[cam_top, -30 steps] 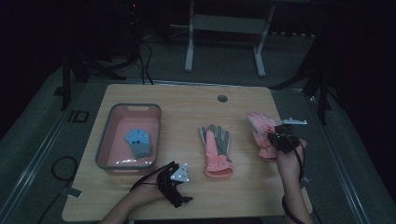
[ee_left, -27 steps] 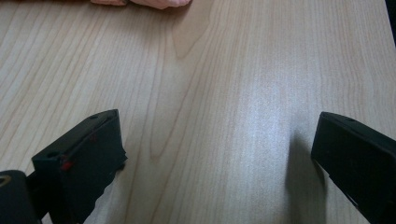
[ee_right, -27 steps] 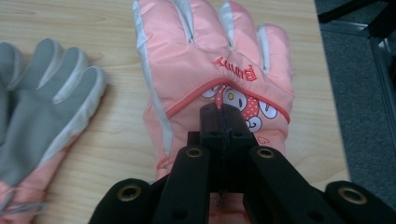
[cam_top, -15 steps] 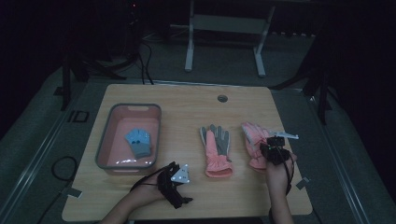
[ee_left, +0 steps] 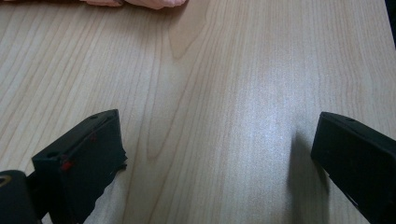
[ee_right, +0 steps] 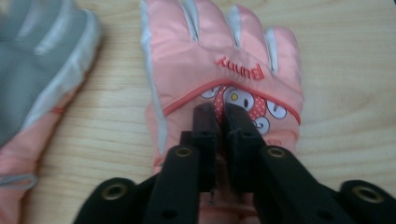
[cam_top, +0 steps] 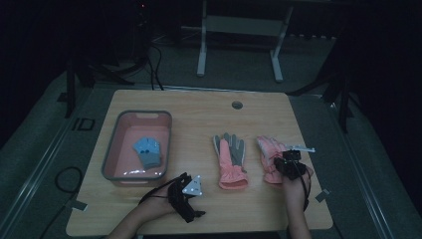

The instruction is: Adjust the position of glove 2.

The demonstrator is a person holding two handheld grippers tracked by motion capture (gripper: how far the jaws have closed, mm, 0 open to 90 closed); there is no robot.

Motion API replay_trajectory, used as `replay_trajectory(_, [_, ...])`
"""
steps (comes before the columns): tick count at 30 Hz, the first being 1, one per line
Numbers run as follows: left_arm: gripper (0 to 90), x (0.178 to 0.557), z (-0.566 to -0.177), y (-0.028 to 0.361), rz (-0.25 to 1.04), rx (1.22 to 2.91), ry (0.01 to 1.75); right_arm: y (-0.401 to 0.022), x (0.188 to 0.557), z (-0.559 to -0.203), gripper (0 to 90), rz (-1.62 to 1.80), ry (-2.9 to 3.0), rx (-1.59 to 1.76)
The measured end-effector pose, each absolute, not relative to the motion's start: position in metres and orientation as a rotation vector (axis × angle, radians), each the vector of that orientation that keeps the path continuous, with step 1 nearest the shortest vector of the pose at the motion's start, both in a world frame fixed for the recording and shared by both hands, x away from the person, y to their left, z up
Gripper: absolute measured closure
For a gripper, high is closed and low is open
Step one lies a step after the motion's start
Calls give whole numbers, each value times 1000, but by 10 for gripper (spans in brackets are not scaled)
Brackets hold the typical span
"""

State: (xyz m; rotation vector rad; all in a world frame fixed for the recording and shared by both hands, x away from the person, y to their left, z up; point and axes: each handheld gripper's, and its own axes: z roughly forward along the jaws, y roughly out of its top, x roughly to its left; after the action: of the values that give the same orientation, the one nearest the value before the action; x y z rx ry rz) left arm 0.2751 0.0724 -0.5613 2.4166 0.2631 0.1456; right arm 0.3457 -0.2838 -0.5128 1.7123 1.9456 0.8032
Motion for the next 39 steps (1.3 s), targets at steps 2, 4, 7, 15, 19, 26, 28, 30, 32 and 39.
replay_trajectory(2, [24, 275, -560, 73, 147, 2414, 264, -288, 346, -506, 760, 808, 1971, 1674])
replay_trajectory(4, [24, 275, -560, 72, 145, 2412, 269, -292, 346, -499, 716, 839, 2017, 1606])
replay_trajectory(7, [24, 275, -561, 72, 149, 2420, 264, -303, 350, -485, 666, 822, 2128, 1473])
replay_trajectory(15, [24, 275, -561, 71, 148, 2428, 266, -327, 373, -468, 634, 806, 2382, 1393])
replay_trajectory(19, [24, 275, -561, 72, 145, 2424, 267, -324, 378, -482, 608, 794, 2406, 1393])
replay_trajectory(26, [24, 274, -561, 72, 155, 2424, 265, -322, 382, -508, 580, 789, 2423, 1436])
replay_trajectory(28, [24, 274, -561, 72, 154, 2423, 263, -323, 383, -514, 632, 809, 2428, 1458])
replay_trajectory(30, [24, 274, -561, 72, 151, 2422, 261, -321, 382, -518, 696, 818, 2429, 1449])
replay_trajectory(32, [24, 274, -562, 72, 151, 2421, 259, -317, 380, -521, 733, 813, 2426, 1427])
replay_trajectory(39, [24, 274, -562, 72, 151, 2420, 260, -307, 370, -520, 873, 769, 2342, 1418])
